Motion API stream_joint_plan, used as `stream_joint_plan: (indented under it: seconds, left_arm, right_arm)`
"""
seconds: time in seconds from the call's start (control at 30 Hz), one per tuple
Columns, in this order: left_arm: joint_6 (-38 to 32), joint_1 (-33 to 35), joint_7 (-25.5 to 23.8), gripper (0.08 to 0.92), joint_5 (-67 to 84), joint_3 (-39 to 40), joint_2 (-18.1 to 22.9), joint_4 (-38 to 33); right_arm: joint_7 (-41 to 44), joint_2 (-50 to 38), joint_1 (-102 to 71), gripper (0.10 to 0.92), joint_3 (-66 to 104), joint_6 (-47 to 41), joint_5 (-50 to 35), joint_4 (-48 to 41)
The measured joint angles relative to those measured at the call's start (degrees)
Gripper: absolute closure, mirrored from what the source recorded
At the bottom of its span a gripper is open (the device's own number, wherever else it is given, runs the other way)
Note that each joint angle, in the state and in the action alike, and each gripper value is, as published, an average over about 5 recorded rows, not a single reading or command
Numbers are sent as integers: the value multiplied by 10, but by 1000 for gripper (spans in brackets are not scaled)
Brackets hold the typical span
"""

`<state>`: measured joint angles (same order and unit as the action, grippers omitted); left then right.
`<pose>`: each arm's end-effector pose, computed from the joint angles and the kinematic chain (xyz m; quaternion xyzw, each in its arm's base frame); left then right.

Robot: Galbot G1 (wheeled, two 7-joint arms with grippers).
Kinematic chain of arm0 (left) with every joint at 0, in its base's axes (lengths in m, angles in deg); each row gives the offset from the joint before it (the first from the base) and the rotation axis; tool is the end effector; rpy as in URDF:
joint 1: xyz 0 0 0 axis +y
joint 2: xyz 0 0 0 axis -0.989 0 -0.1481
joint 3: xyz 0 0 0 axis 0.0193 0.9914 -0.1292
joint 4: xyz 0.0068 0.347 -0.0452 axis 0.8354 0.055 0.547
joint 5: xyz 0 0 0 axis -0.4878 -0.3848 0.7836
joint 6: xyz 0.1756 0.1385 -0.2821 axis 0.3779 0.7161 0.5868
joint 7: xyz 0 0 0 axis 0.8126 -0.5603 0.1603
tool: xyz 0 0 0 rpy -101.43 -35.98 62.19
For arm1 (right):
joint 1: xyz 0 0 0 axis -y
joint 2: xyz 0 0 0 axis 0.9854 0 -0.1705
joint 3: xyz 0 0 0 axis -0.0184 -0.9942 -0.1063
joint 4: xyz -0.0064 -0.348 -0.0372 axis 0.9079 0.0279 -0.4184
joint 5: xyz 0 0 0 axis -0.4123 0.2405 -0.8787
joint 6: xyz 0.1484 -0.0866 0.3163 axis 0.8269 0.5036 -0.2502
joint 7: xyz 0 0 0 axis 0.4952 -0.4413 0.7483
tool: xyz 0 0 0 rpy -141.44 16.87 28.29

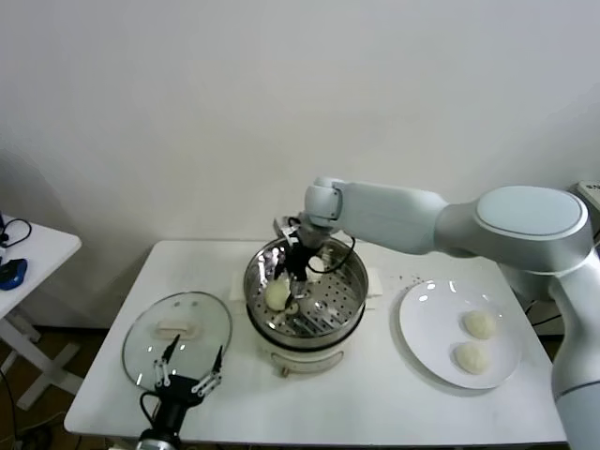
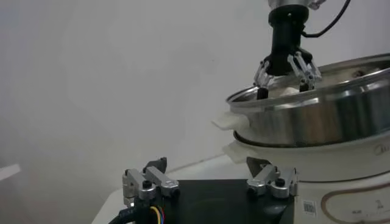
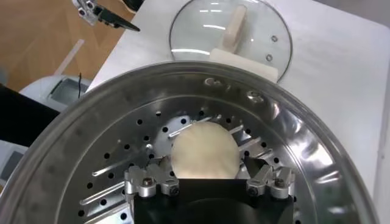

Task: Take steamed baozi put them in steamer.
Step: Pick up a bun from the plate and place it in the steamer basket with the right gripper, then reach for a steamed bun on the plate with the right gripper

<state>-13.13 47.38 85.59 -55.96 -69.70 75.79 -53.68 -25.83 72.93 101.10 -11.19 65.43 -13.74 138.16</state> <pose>0.1306 0.0497 -0.3595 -0.0559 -0.9874 -0.1412 0.0445 0.5943 0.1593 -0.1186 0.6711 -0.4786 0.4770 0.3051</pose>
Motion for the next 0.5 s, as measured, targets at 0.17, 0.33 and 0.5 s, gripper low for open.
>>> stream_joint_plan:
  seconds: [0.17, 0.33, 0.5]
  left_arm:
    - [0, 0, 0, 177, 1, 0, 0, 2]
    - [0, 0, 0, 177, 2, 0, -1, 3]
    - [2, 0, 0, 177, 2, 1, -4, 2]
  right_arm:
    - [13, -23, 29, 203, -2, 7, 2, 29]
    - [29, -77, 77, 203, -12, 14, 0, 86]
    - [47, -159, 132, 203, -33, 25, 10, 153]
